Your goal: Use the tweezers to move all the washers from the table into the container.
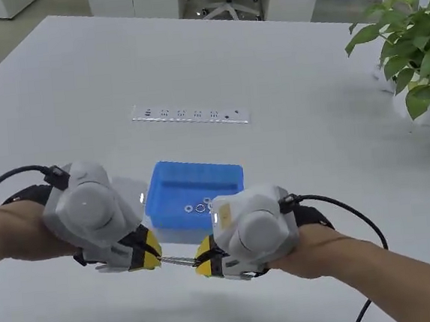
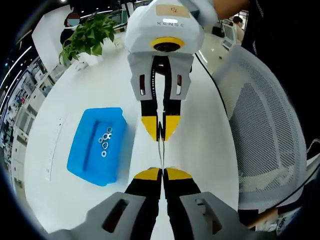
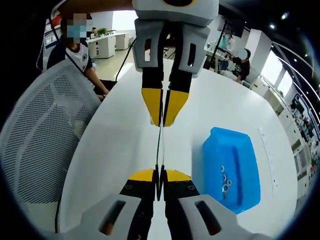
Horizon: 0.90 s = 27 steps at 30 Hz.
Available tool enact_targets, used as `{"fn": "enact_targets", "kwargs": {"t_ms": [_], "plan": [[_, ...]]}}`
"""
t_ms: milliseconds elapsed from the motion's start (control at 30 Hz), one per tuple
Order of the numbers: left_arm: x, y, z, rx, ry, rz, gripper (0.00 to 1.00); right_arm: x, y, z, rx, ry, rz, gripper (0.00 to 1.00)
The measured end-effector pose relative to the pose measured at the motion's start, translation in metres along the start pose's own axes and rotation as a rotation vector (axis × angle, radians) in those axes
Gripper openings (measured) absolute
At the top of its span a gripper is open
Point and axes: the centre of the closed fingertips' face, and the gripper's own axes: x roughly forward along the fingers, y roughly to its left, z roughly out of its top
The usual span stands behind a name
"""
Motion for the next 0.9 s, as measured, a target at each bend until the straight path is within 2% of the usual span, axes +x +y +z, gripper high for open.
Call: {"fn": "enact_targets", "kwargs": {"t_ms": [100,300,600,900], "plan": [[0.007,-0.005,-0.008,-0.002,0.020,-0.014,0.05,0.005,0.006,-0.001,0.002,-0.006,0.006,0.07],[0.020,-0.011,-0.014,-0.020,0.014,-0.036,0.05,0.015,0.014,-0.012,0.018,0.006,0.003,0.07],[0.043,-0.011,-0.030,-0.016,0.049,-0.060,0.05,0.027,0.015,-0.024,0.052,0.020,0.005,0.07],[0.054,-0.013,-0.036,-0.029,0.052,-0.063,0.05,0.033,0.018,-0.031,0.086,0.022,0.013,0.08]]}}
